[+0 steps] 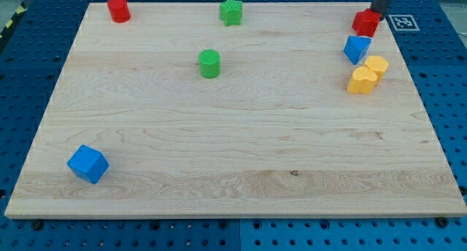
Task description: Slide the red star to the left of the yellow heart
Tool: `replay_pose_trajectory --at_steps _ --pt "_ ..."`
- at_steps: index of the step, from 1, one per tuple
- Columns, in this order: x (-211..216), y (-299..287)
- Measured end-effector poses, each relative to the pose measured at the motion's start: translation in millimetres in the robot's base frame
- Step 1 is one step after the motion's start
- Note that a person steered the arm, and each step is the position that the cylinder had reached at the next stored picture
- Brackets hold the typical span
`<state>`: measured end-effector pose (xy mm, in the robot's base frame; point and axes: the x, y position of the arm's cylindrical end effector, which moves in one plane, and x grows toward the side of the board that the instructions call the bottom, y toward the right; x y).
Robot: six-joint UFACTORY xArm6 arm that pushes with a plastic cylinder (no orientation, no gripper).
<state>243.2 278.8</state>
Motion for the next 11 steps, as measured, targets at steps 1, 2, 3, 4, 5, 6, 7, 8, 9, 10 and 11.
replay_pose_trajectory --at_steps 1,2,3,4,5,6,7,8,9,10,11 --pt "6.9 -0.2" --pt "18.1 -13.4" --pt "23.0 -46.7" --pt "36.0 -65.2" --pt "49.0 -83.4" --pt "66.0 -118.0" --pt "85.7 -140.0" --pt "100.6 -131.9" --pt "123.2 -116.1" --pt "132.7 -108.4" --pt "132.7 -96.3"
